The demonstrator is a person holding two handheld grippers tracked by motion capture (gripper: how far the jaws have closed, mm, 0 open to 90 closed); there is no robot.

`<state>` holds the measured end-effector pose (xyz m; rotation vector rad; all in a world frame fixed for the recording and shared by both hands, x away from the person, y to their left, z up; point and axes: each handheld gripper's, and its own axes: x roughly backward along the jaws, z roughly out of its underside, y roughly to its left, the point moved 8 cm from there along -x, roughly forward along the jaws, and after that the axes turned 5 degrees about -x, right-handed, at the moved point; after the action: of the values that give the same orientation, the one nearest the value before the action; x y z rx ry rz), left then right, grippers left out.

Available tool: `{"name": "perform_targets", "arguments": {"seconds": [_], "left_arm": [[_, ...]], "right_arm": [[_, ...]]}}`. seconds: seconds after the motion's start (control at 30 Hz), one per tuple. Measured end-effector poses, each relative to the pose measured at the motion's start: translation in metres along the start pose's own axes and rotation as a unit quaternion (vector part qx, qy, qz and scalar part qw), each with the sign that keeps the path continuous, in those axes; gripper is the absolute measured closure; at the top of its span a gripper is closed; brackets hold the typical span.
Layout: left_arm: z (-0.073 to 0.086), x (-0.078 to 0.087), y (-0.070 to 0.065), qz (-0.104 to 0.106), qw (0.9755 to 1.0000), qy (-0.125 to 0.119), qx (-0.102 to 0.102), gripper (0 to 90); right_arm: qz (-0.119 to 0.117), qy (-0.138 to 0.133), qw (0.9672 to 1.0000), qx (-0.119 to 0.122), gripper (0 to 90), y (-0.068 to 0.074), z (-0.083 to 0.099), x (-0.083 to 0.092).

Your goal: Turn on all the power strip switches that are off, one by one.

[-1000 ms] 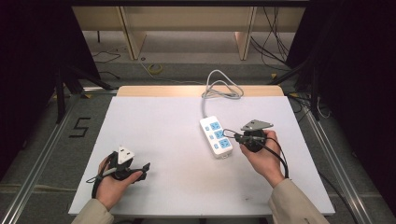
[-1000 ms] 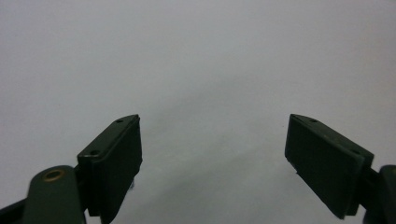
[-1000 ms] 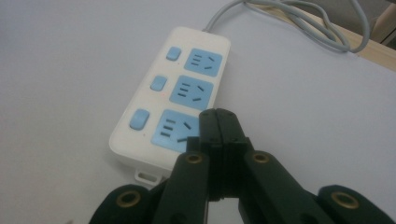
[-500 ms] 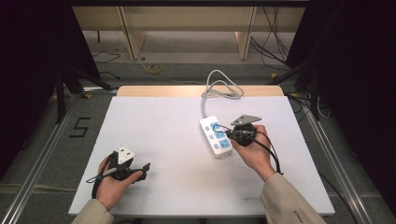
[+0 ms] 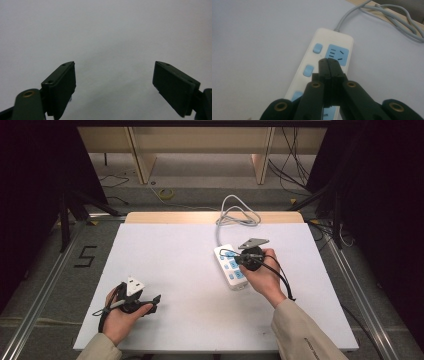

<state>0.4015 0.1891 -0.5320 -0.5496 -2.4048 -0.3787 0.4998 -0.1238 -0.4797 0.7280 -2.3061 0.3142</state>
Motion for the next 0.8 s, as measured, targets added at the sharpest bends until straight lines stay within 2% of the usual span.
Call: {"name": "perform_targets", "arguments": {"seconds": [0.8], "left_arm": [[0.000, 0.000, 0.000, -0.001, 1.0000, 0.000, 0.000, 18.7]], "right_arm": [[-0.005, 0.017, 0.9998, 0.000, 90.0, 0.005, -0.013, -0.019]]}}
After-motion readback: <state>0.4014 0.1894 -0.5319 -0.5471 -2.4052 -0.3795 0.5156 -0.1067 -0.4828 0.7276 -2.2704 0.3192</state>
